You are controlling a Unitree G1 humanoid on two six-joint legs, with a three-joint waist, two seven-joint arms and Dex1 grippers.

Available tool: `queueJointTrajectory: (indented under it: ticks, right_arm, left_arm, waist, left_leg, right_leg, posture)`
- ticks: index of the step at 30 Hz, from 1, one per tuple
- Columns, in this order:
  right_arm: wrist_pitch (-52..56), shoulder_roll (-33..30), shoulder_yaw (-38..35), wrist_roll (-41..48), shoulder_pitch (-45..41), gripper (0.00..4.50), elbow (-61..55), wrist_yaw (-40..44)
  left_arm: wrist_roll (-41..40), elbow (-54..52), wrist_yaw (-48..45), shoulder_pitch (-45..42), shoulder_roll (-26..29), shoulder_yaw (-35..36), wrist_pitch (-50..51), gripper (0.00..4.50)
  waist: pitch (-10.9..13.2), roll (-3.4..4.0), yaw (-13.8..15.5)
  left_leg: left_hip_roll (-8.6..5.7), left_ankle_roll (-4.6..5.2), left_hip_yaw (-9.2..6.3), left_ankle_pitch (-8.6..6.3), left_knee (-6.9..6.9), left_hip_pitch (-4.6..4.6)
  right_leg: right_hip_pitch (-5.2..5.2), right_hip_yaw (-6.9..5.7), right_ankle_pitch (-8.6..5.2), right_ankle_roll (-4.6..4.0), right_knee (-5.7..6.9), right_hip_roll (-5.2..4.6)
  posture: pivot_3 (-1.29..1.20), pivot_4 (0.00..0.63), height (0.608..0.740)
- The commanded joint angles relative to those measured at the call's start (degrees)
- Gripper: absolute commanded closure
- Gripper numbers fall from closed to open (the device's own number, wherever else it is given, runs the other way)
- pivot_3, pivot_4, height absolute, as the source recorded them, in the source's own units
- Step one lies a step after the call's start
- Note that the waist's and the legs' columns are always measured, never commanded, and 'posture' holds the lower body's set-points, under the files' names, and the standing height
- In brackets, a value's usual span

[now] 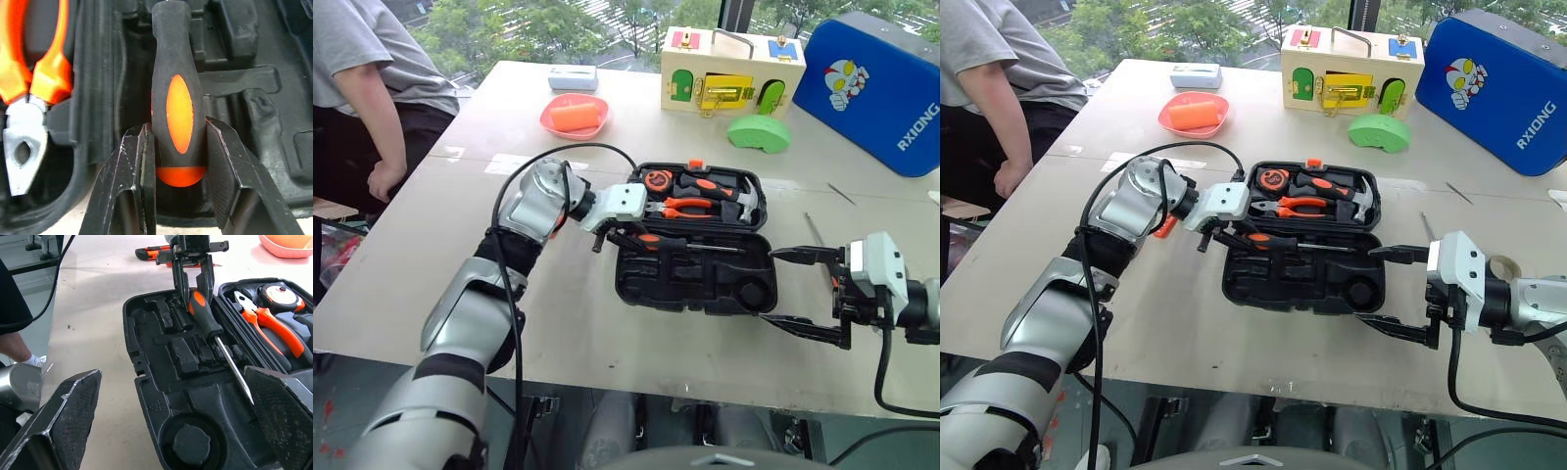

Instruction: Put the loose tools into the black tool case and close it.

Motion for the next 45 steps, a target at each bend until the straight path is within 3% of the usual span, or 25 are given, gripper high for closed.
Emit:
queueJointTrajectory:
  ticks: [1,16,17,19,20,22,28,31,37,45]
  right_arm:
    - [-0.3,0.0,-2.3,0.9,-0.1,0.0,-1.5,-0.3]
    - [-0.3,0.2,-1.9,1.1,-0.4,0.0,-1.6,-0.9]
    - [-0.3,0.2,-1.8,1.1,-0.4,0.0,-1.6,-1.0]
    - [-0.3,0.3,-1.7,1.1,-0.4,0.0,-1.7,-1.1]
    - [-0.3,0.3,-1.7,1.1,-0.4,0.0,-1.8,-1.2]
    - [-0.2,0.4,-1.7,1.2,-0.3,0.0,-1.9,-1.2]
    - [-0.3,0.4,-1.7,1.3,-0.2,0.0,-1.8,-1.2]
    - [-0.5,0.4,-1.3,1.1,-0.9,0.0,-1.3,-1.0]
    - [-1.1,0.2,-0.8,-0.1,-1.6,0.0,0.2,-0.5]
    - [-1.1,0.7,-1.6,-0.4,-0.1,0.0,0.0,-1.0]
  left_arm:
    - [1.7,-1.1,1.5,-0.8,-0.1,0.1,-0.7,3.48]
    - [1.2,0.8,2.2,-2.9,-1.9,1.9,4.7,3.48]
    - [1.2,0.7,2.3,-3.0,-1.9,2.0,5.0,2.68]
    - [0.9,-0.4,2.2,-3.0,-1.6,2.4,5.9,2.03]
    - [0.7,-0.9,2.2,-3.0,-1.4,2.5,6.5,1.42]
    - [-0.9,-3.2,1.1,-3.3,-1.1,3.4,9.6,0.64]
    - [-4.2,-9.3,-0.3,-3.7,0.2,5.8,15.0,0.64]
    - [-4.7,-9.0,0.4,-3.6,-0.6,6.0,14.2,1.39]
    - [-2.1,-3.7,4.0,-3.9,-3.9,3.9,9.7,4.38]
    - [2.8,4.8,7.9,-5.3,-8.5,0.4,4.3,4.48]
  waist:
    - [0.0,0.0,0.0]
    - [0.0,0.0,0.0]
    - [0.0,0.0,0.0]
    - [0.0,0.0,0.1]
    - [0.0,0.0,0.0]
    - [0.0,0.0,0.0]
    - [0.0,0.0,0.0]
    - [0.0,0.0,0.0]
    - [0.0,0.0,0.0]
    - [0.0,0.0,0.1]
  left_leg:
    - [0.0,0.0,0.0,0.0,0.01,0.0]
    - [0.0,0.0,-0.06,0.0,0.22,-0.02]
    - [0.0,0.0,-0.06,0.0,0.22,-0.02]
    - [0.01,0.0,-0.07,0.0,0.22,-0.02]
    - [0.01,0.0,-0.09,0.0,0.26,-0.02]
    - [0.01,0.01,-0.09,0.0,0.31,-0.02]
    - [0.02,0.01,-0.16,0.0,0.37,-0.08]
    - [0.02,0.01,-0.17,0.0,0.37,-0.08]
    - [0.02,0.01,-0.17,0.0,0.4,-0.08]
    - [0.02,0.01,-0.16,0.0,0.4,-0.09]
  right_leg:
    - [0.01,0.0,0.0,0.0,0.0,0.0]
    - [0.05,-0.02,0.0,0.0,0.09,0.01]
    - [0.05,-0.02,0.0,0.0,0.1,0.01]
    - [0.05,-0.03,0.0,0.0,0.12,0.01]
    - [0.05,-0.04,0.0,0.0,0.14,0.01]
    - [0.06,-0.03,0.0,0.0,0.17,0.01]
    - [0.06,-0.05,0.0,0.0,0.17,0.02]
    - [0.06,-0.05,0.0,0.0,0.16,0.02]
    - [0.1,-0.06,0.0,0.0,0.17,0.03]
    - [0.09,-0.07,0.0,0.0,0.15,0.05]
  posture:
    - [0.0,0.15,0.735]
    - [0.0,0.15,0.735]
    - [0.0,0.15,0.735]
    - [0.0,0.15,0.735]
    - [0.0,0.15,0.735]
    - [0.0,0.15,0.735]
    - [0.0,0.15,0.735]
    - [0.0,0.15,0.735]
    - [0.0,0.15,0.735]
    - [0.0,0.15,0.735]
